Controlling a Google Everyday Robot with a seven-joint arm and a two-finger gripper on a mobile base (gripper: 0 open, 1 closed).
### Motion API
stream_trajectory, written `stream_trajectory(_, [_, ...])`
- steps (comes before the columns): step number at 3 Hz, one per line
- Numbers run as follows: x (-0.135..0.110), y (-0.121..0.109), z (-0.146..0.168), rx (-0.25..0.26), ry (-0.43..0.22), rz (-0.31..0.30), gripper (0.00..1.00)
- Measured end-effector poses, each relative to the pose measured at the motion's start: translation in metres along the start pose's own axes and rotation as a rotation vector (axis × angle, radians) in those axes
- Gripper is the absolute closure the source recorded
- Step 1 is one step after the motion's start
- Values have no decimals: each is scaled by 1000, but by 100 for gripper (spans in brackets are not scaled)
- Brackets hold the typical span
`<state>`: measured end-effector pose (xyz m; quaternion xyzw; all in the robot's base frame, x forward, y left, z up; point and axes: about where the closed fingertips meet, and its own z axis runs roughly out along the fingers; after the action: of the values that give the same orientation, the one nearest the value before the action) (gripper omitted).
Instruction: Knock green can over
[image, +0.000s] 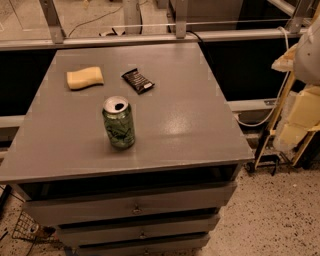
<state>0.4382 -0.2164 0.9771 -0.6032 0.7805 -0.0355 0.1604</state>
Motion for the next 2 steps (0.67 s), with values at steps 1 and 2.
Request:
stream_trajectory(1, [0, 0, 0, 0, 0, 0, 0])
stream_trajectory(2, [-12, -5, 6, -8, -83, 4, 0])
